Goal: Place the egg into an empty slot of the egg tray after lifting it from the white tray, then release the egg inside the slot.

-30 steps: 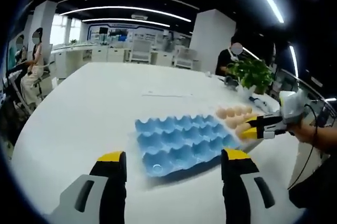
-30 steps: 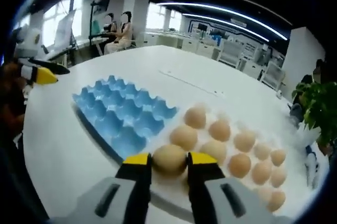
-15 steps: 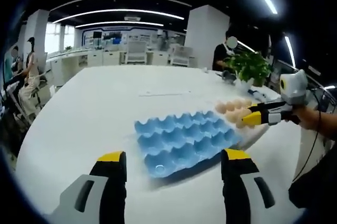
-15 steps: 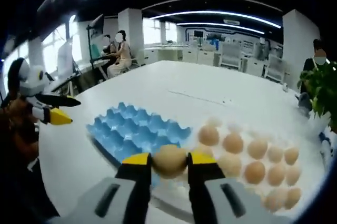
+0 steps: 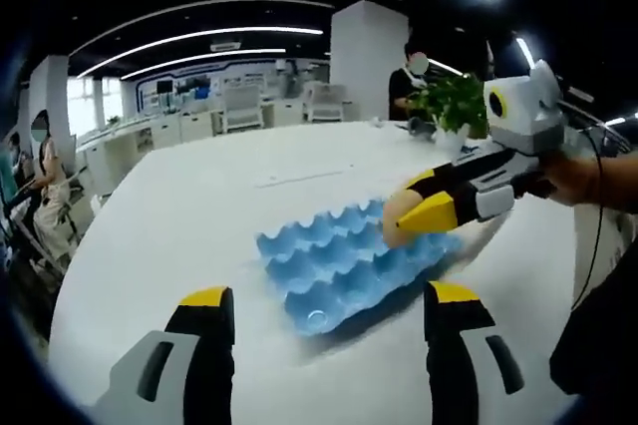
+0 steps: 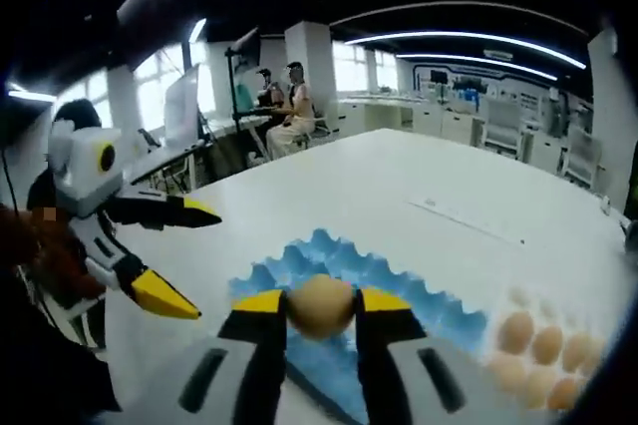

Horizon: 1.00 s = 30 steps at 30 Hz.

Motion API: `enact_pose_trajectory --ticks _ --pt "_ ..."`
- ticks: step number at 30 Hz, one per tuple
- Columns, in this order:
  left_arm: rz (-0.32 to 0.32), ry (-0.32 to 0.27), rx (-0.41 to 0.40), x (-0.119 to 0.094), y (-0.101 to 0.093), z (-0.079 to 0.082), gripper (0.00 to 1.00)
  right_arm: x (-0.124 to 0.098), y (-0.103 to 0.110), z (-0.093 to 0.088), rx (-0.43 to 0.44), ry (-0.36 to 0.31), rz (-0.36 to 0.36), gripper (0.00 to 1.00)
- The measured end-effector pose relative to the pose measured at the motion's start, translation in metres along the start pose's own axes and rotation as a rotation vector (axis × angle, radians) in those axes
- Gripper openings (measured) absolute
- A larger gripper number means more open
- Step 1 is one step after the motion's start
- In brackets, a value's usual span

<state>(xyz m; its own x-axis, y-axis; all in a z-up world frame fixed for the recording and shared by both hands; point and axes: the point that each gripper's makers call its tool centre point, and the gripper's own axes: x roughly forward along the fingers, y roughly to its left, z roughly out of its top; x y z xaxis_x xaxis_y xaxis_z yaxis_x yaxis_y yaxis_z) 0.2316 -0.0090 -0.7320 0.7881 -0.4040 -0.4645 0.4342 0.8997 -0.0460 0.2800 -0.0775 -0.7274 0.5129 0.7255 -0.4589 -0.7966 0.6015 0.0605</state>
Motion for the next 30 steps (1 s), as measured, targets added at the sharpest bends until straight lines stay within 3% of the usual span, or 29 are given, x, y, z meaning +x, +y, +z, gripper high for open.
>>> enact_pose_trajectory --ticks 12,20,30 --pt "-0.033 0.016 0.052 -0.001 -0.001 -0.009 0.78 0.051 0.048 -0.002 -0.118 0.042 0.141 0.26" --pt "-0.036 0.010 0.041 -0.002 0.001 -0.010 0.77 0.070 0.061 -0.015 -0.199 0.093 0.183 0.26" --pt "-0.056 0.024 0.085 -0.003 0.000 -0.015 0.76 0.075 0.063 -0.026 -0.289 0.134 0.222 0.27"
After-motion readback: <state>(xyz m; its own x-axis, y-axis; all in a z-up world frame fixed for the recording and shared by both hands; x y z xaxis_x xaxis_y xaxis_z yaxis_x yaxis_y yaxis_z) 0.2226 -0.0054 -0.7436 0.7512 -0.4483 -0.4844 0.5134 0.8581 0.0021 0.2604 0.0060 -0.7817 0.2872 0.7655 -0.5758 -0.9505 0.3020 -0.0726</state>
